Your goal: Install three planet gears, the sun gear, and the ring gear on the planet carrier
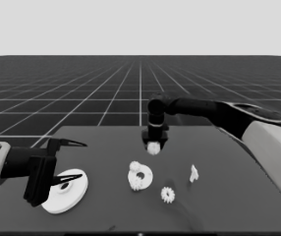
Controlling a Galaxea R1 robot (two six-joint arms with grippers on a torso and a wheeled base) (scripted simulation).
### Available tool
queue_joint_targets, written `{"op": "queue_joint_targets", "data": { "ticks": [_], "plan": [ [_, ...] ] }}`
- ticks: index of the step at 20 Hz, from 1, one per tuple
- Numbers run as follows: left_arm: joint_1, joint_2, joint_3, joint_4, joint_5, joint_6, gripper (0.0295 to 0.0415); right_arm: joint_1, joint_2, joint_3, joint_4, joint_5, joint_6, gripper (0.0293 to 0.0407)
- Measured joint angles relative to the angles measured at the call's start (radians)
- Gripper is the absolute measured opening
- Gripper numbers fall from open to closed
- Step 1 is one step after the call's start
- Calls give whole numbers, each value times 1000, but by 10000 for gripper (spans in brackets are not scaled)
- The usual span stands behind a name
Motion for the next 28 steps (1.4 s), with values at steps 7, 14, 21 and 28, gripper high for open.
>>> {"op": "queue_joint_targets", "data": {
  "ticks": [7,14,21,28],
  "plan": [
    [0,0,0,0,0,0,385,-227,29,-32,-229,62,5,312],
    [0,0,0,0,0,0,385,-351,65,-149,-332,117,-62,312],
    [0,0,0,0,0,0,385,-354,66,-152,-334,119,-63,384],
    [0,0,0,0,0,0,385,-80,14,22,-76,13,39,385]
  ]
}}
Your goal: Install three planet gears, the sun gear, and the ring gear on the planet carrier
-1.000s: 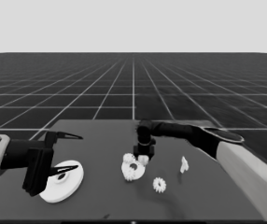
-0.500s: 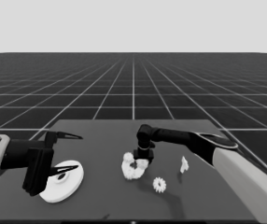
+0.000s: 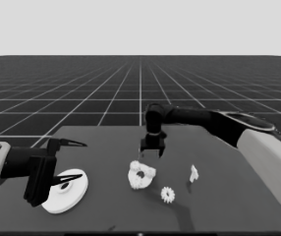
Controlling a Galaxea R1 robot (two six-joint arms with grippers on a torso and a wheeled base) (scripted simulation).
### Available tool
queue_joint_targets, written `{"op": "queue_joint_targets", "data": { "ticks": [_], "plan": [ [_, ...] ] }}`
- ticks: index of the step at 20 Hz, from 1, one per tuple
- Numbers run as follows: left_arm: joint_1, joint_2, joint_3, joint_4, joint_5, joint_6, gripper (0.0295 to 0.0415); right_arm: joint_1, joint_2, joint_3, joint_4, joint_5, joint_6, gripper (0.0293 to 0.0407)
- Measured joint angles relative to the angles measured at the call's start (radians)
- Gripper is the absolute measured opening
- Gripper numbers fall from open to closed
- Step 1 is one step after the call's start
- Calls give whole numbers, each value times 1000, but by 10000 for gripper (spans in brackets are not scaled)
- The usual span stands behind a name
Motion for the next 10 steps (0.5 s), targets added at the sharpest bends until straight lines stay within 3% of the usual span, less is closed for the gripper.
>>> {"op": "queue_joint_targets", "data": {
  "ticks": [2,7,8,10],
  "plan": [
    [0,0,0,0,0,0,385,57,6,-16,51,-8,-10,385],
    [0,0,0,0,0,0,385,80,10,-30,75,-13,-19,385],
    [0,0,0,0,0,0,385,91,-130,254,86,-10,128,385],
    [0,0,0,0,0,0,385,108,-252,474,103,-6,225,385]
  ]
}}
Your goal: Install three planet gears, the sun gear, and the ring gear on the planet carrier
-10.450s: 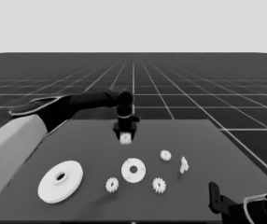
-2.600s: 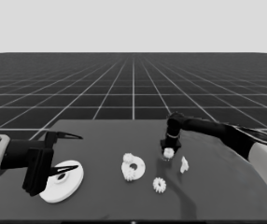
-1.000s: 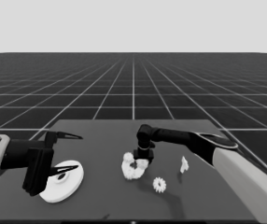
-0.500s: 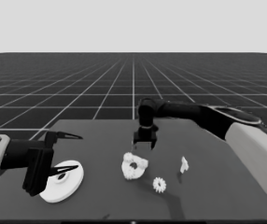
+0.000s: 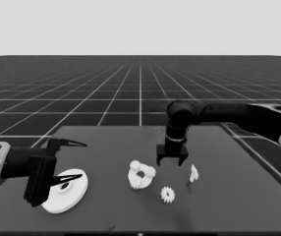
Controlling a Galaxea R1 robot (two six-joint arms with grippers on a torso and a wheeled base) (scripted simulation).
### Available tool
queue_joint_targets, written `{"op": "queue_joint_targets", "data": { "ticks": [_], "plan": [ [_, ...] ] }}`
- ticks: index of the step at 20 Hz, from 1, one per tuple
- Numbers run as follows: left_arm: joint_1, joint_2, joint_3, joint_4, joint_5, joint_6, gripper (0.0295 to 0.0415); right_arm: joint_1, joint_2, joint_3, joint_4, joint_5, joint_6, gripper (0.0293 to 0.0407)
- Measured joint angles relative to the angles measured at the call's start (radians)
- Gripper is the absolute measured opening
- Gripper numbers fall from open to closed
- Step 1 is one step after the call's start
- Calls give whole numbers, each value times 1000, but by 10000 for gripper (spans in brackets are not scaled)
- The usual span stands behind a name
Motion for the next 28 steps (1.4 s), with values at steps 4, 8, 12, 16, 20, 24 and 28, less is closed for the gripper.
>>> {"op": "queue_joint_targets", "data": {
  "ticks": [4,8,12,16,20,24,28],
  "plan": [
    [0,0,0,0,0,0,385,12,-50,87,10,3,36,385],
    [0,0,0,0,0,0,385,-162,-59,114,-204,-1,55,385],
    [0,0,0,0,0,0,385,-464,-34,-20,-465,26,-49,385],
    [0,0,0,0,0,0,385,-489,-27,-50,-489,39,-69,385],
    [0,0,0,0,0,0,385,-491,-26,-54,-492,40,-71,310],
    [0,0,0,0,0,0,385,-492,-26,-54,-493,40,-72,310],
    [0,0,0,0,0,0,385,-352,-60,89,-320,-22,23,310]
  ]
}}
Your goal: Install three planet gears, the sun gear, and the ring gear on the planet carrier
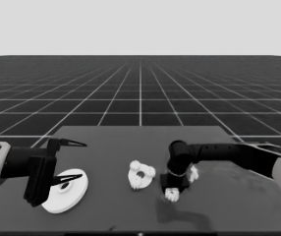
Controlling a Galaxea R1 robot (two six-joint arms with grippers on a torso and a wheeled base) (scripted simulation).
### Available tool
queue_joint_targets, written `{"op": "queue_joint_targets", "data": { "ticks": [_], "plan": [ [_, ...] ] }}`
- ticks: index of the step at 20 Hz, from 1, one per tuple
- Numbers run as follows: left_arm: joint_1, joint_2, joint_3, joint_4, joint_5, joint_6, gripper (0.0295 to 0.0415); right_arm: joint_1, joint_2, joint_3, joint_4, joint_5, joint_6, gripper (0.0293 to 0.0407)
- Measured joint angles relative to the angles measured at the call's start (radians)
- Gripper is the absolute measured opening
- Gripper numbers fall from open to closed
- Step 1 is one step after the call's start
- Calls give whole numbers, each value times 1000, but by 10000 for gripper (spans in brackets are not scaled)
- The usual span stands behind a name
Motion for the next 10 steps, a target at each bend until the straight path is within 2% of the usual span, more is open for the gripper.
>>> {"op": "queue_joint_targets", "data": {
  "ticks": [1,2,3,5,9,10],
  "plan": [
    [0,0,0,0,0,0,385,151,-5,46,132,-1,40,310],
    [0,0,0,0,0,0,385,244,-3,46,216,10,44,310],
    [0,0,0,0,0,0,385,298,-1,36,264,18,38,310],
    [0,0,0,0,0,0,385,344,2,21,309,24,26,310],
    [0,0,0,0,0,0,385,364,4,12,329,25,18,310],
    [0,0,0,0,0,0,385,358,164,-216,324,21,-39,310]
  ]
}}
